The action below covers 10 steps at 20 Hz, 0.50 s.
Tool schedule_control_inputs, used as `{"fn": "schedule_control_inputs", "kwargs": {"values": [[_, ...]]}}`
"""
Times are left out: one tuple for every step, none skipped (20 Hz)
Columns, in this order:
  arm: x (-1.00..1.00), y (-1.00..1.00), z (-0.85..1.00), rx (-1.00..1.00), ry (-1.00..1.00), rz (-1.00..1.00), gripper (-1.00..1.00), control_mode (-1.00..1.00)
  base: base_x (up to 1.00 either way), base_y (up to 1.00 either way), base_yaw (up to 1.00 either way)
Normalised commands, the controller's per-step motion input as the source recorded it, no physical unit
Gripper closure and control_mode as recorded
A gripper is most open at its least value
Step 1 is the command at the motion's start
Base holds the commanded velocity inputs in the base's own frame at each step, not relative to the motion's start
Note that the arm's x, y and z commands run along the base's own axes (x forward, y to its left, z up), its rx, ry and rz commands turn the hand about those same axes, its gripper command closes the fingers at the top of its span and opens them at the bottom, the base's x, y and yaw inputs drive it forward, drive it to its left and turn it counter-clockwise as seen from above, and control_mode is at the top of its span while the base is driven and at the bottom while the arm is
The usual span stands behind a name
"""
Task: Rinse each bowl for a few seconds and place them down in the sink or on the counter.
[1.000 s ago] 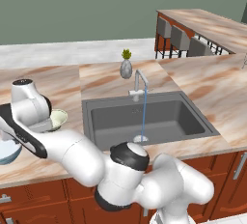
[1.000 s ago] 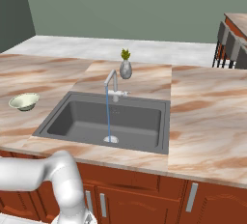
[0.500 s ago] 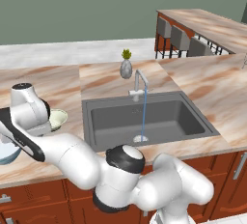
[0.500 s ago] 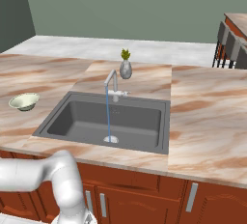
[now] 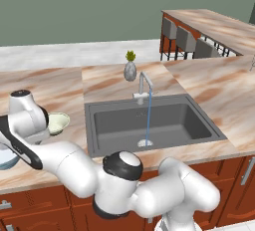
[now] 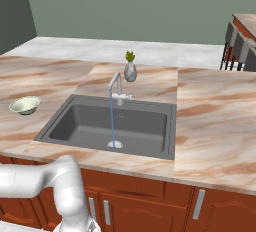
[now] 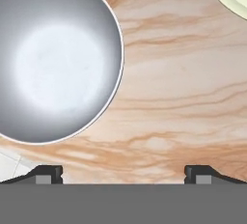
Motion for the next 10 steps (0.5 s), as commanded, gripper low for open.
{"fn": "schedule_control_inputs", "kwargs": {"values": [[0.14, 0.2, -0.14, 0.0, 0.0, -0.01, -1.0, -1.0, 0.0, 0.0, 0.0], [0.13, 0.19, -0.14, 0.0, 0.0, -0.01, -1.0, -1.0, 0.0, 0.0, 0.0], [0.11, 0.17, -0.14, 0.0, 0.0, -0.01, -1.0, -1.0, 0.0, 0.0, 0.0], [0.11, 0.15, -0.15, 0.0, 0.0, -0.01, -1.0, -1.0, 0.0, 0.0, 0.0], [0.11, 0.15, -0.15, 0.0, 0.0, -0.01, -1.0, -1.0, 0.0, 0.0, 0.0], [0.11, 0.13, -0.14, 0.0, 0.0, -0.01, -1.0, -1.0, 0.0, 0.0, 0.0], [0.11, 0.14, -0.14, 0.0, 0.0, -0.01, -1.0, -1.0, 0.0, 0.0, 0.0], [0.12, 0.15, -0.14, 0.0, 0.0, -0.01, -1.0, -1.0, 0.0, 0.0, 0.0], [0.13, 0.16, -0.14, 0.0, 0.0, -0.01, -1.0, -1.0, 0.0, 0.0, 0.0], [0.12, 0.15, -0.13, 0.0, 0.0, -0.01, -1.0, -1.0, 0.0, 0.0, 0.0]]}}
